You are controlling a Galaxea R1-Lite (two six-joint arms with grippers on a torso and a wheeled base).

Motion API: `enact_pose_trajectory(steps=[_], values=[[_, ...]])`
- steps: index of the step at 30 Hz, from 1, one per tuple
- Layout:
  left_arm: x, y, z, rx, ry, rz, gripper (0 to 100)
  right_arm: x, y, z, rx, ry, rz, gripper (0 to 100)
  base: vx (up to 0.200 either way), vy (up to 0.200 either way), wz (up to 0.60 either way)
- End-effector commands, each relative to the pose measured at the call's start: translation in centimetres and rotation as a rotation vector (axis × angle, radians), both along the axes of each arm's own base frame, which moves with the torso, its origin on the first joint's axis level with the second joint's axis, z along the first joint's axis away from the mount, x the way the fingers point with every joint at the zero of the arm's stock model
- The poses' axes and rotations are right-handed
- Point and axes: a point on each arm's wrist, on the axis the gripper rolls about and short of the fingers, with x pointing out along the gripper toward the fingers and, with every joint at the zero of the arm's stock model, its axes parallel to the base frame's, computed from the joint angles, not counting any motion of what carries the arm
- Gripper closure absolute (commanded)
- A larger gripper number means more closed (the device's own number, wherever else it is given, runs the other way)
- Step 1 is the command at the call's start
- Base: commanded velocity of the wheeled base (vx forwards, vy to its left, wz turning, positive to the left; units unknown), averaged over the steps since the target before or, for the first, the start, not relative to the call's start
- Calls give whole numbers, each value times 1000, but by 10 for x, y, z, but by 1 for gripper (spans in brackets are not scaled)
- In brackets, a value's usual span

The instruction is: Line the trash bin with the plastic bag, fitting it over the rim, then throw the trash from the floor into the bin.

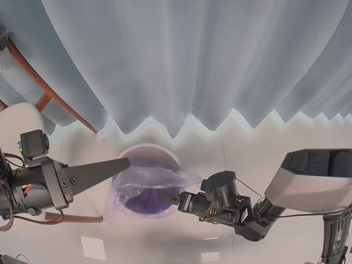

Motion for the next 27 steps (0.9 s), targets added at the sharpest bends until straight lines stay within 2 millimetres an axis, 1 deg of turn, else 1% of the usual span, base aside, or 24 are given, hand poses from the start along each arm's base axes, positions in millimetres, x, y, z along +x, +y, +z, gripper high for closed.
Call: enact_pose_trajectory(steps=[1,2,4,7,9,10,12,16,21,22,24,25,27], values=[[-10,4,2,11,-66,-24,0,35,1,8,-6,13,-65,0,0,0,0],[-11,4,1,22,-82,-27,0,43,-2,12,-16,22,-85,0,0,0,0],[-14,5,0,27,-94,-37,0,51,-4,15,-31,35,-102,0,0,0,0],[-21,1,-3,30,-89,-85,0,58,-1,21,-31,26,-117,0,0,0,0],[-22,1,-3,30,-87,-88,0,58,-1,21,-31,26,-117,0,0,0,0],[-23,-2,-6,38,-79,-105,0,64,3,23,-30,4,-130,0,0,0,0],[-24,-2,-6,40,-78,-109,0,67,5,21,-37,-5,-132,0,0,0,0],[-24,-2,-7,38,-81,-110,0,82,9,14,-94,-10,-152,0,0,0,0],[-26,-2,-6,36,-83,-117,0,86,13,14,-118,-35,-136,0,0,0,0],[-26,-2,-6,36,-83,-116,0,85,14,14,-132,-52,-122,100,0,0,0],[-26,-2,-6,36,-83,-116,0,85,15,13,-147,-60,-111,100,0,0,0],[-26,-2,-6,36,-83,-116,0,84,15,6,-179,-70,-94,100,0,0,0],[-26,-2,-6,36,-84,-114,0,82,14,3,-210,-79,-75,100,0,0,0]])
